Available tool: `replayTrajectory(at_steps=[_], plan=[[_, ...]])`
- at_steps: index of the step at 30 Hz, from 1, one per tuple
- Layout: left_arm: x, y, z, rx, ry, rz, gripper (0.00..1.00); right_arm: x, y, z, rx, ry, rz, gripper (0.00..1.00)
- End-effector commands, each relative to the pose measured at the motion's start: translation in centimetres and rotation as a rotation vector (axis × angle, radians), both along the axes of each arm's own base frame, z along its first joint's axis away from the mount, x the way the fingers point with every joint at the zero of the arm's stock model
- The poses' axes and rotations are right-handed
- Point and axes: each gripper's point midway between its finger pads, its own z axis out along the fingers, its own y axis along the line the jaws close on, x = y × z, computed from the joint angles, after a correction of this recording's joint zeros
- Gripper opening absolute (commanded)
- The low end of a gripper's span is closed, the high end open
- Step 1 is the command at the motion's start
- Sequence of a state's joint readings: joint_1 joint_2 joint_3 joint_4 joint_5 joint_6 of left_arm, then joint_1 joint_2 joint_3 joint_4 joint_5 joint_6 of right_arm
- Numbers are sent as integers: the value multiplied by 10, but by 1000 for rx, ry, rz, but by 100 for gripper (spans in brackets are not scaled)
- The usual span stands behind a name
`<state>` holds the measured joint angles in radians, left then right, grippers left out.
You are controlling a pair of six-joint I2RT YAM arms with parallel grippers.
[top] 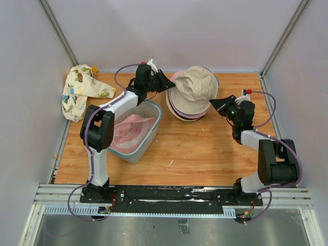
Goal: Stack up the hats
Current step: Stack the hat on the hat.
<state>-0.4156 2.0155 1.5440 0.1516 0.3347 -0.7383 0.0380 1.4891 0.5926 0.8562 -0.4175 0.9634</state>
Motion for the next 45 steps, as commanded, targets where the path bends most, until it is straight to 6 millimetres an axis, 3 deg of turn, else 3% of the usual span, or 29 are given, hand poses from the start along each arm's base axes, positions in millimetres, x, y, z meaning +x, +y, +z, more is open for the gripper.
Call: replayTrajectory(at_steps=[1, 8, 15, 20, 25, 27, 32, 39, 45], plan=[[-6, 1, -34, 65, 73, -1, 18, -24, 1, -48, -105, 177, 17, 17], [-3, -1, -21, 34, 43, -10, 27, -36, -25, 11, -235, 85, -82, 45], [-4, -5, -15, 21, 27, -36, 27, -31, -34, 90, -291, -76, -132, 53], [-5, -7, -8, 8, 3, -51, 28, -8, -20, 146, -297, -183, -72, 54], [-6, -9, -4, -4, -13, -66, 28, 25, 18, 171, -317, -226, 45, 55], [-6, -9, -2, -4, -19, -69, 28, 38, 38, 163, -341, -204, 89, 55], [-6, -10, 5, -4, -45, -76, 28, 56, 56, 134, -359, -143, 125, 54], [-6, -10, 2, 3, -46, -81, 28, 66, 42, 54, -368, 33, 62, 51], [-5, -7, -10, 38, -23, -68, 28, 67, 34, 17, -364, 116, 37, 50]])
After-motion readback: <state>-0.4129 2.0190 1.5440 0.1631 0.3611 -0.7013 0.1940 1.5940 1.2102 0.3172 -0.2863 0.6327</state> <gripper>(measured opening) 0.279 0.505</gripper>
